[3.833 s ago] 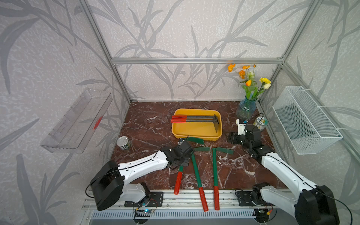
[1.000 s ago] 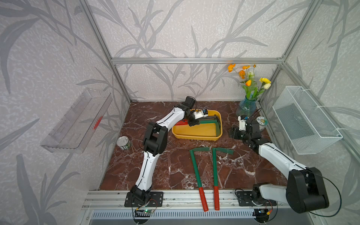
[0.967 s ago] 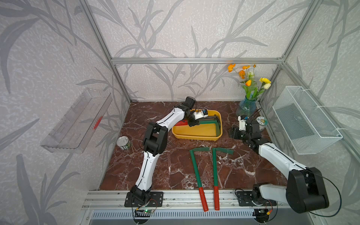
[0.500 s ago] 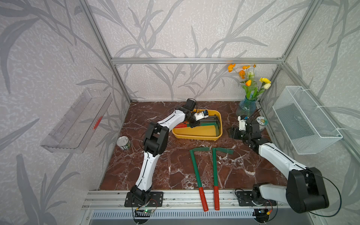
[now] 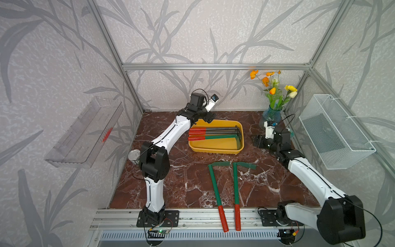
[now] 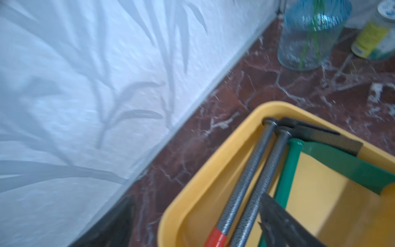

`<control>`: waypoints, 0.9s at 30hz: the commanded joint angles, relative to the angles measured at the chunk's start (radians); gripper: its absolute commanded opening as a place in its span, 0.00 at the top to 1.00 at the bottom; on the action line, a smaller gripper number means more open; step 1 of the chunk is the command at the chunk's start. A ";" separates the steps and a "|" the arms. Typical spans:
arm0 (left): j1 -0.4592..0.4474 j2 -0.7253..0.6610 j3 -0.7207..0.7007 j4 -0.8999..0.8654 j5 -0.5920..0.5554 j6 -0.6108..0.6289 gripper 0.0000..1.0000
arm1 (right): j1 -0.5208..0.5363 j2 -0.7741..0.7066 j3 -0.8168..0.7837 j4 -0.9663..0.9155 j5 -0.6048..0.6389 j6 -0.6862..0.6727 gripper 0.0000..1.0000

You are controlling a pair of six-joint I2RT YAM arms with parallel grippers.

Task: Put the small hoe into the storage box
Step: Pick up the hoe from the center of the board.

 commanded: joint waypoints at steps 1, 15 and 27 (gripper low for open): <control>-0.001 -0.170 -0.075 -0.006 -0.117 -0.302 0.00 | 0.019 -0.038 0.048 -0.050 -0.026 -0.024 0.24; -0.060 -0.775 -0.836 -0.113 -0.167 -1.038 0.00 | 0.156 -0.139 0.069 -0.224 -0.029 -0.048 0.24; -0.426 -0.930 -0.953 -0.356 -0.553 -1.455 0.00 | 0.484 -0.009 0.177 -0.486 0.112 -0.158 0.29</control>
